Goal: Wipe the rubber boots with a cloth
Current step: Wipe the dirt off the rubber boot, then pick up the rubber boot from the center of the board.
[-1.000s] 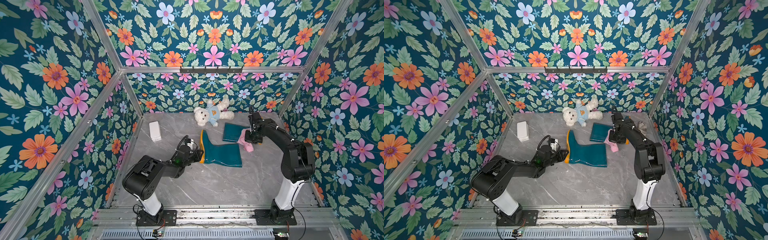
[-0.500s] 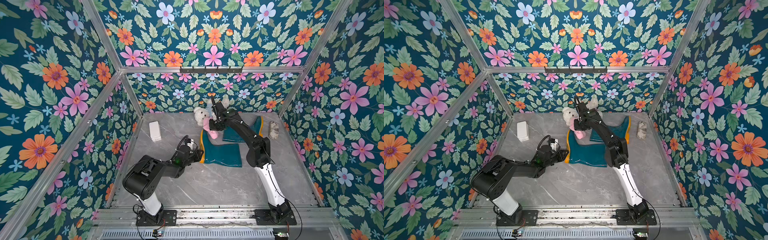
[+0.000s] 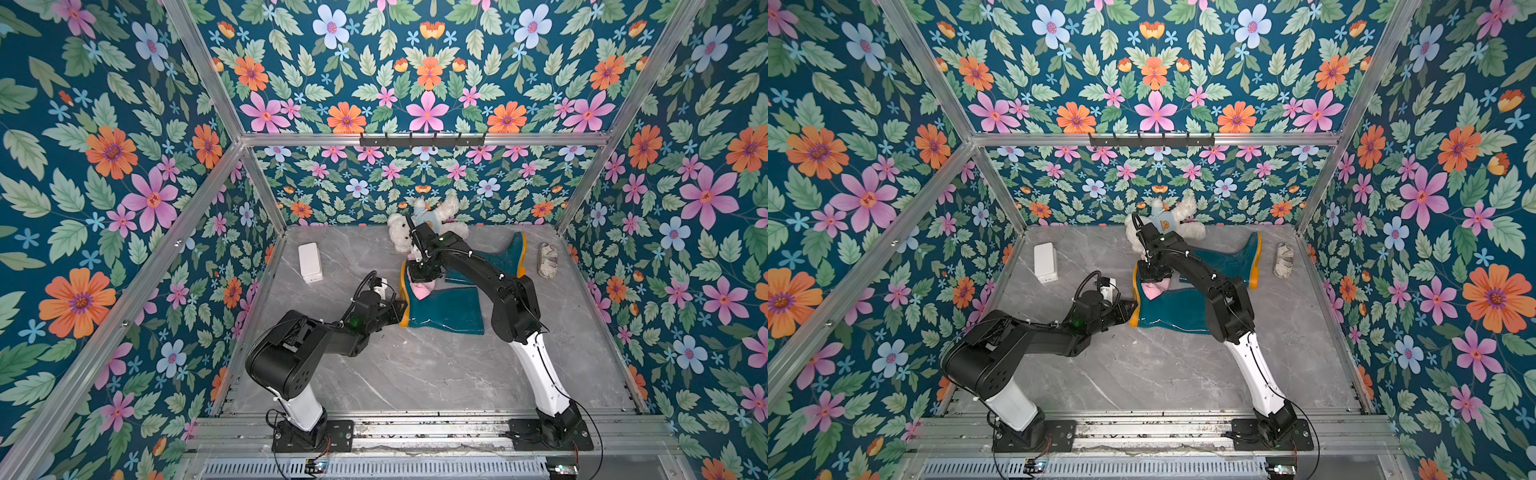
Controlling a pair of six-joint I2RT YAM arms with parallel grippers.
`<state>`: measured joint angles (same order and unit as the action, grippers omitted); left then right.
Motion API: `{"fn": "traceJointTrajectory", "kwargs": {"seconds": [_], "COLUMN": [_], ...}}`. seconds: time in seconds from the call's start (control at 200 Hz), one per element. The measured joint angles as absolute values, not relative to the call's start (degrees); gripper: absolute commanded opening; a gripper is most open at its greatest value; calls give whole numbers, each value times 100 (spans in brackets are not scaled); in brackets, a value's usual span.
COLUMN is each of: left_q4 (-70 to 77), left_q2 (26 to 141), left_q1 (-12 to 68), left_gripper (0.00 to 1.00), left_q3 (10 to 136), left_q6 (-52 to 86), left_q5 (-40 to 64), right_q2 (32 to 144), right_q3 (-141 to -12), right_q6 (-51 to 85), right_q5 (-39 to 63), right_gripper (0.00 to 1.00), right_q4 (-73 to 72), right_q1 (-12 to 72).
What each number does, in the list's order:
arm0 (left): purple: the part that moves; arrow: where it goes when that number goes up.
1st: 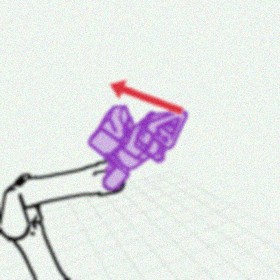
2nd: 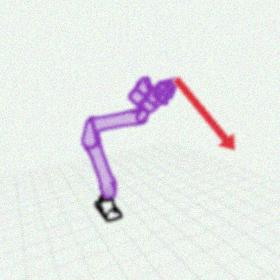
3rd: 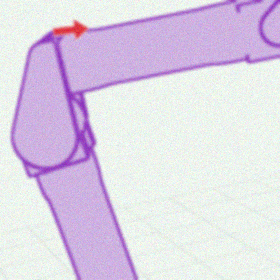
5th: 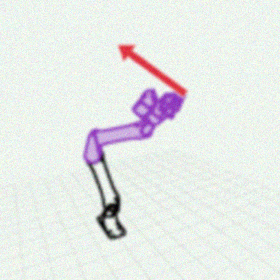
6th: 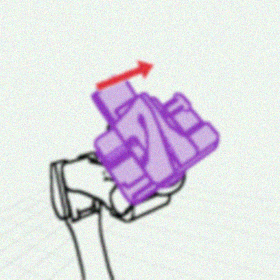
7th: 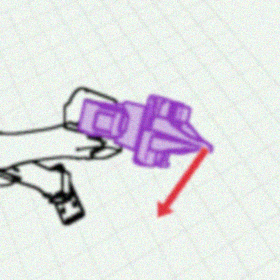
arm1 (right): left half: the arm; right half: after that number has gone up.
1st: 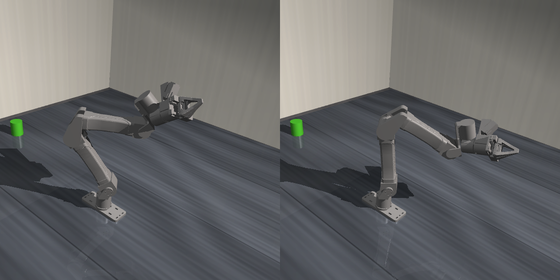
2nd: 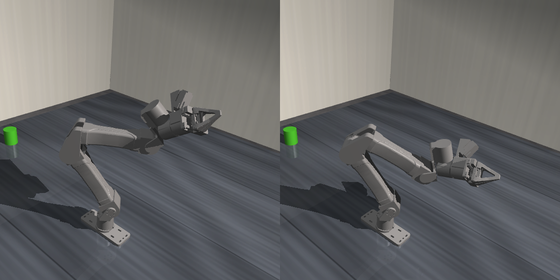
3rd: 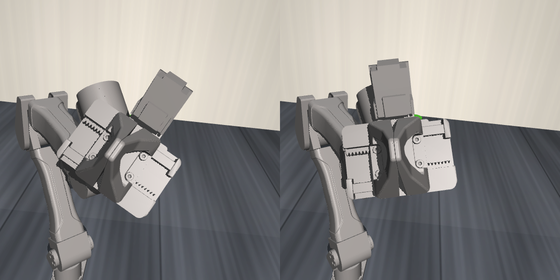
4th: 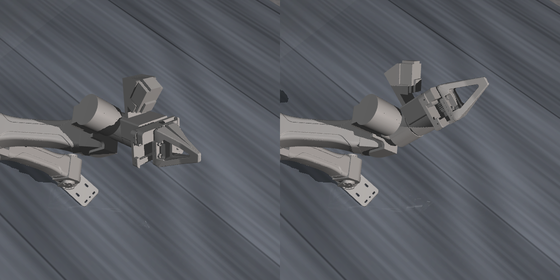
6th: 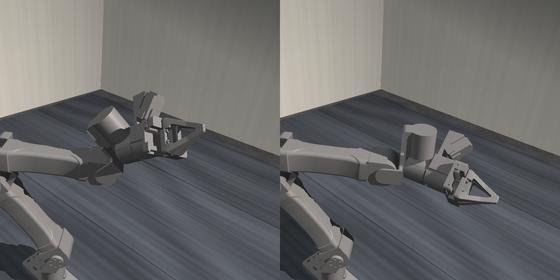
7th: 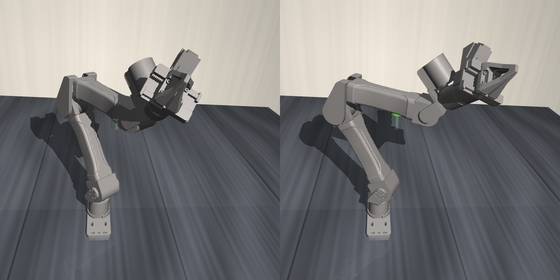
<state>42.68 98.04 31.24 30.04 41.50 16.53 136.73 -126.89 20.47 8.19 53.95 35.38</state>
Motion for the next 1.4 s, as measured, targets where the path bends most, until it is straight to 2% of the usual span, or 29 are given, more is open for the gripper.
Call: {"fn": "traceJointTrajectory", "kwargs": {"seconds": [0.585,0.83,0.965,1.15,1.4], "left_q4": [4270,4213,4038,3361,1406], "left_q2": [9804,9736,9625,9275,8276], "left_q1": [3122,3122,3124,3129,3166], "left_gripper": [28,28,28,31,35], "left_q3": [3000,2980,2985,3070,3267], "left_q6": [4150,4150,4169,4160,3964], "left_q5": [1653,1610,1535,1389,1076], "right_q2": [12136,11343,10676,9266,7629], "right_q3": [-9620,-8318,-7693,-6849,-5419], "right_q6": [2215,2399,2521,2689,2742], "right_q5": [209,574,1028,1020,921], "right_gripper": [0,0,0,0,0], "right_q4": [3887,3398,3920,4445,4703], "right_q1": [4241,4401,4348,3498,1000]}}
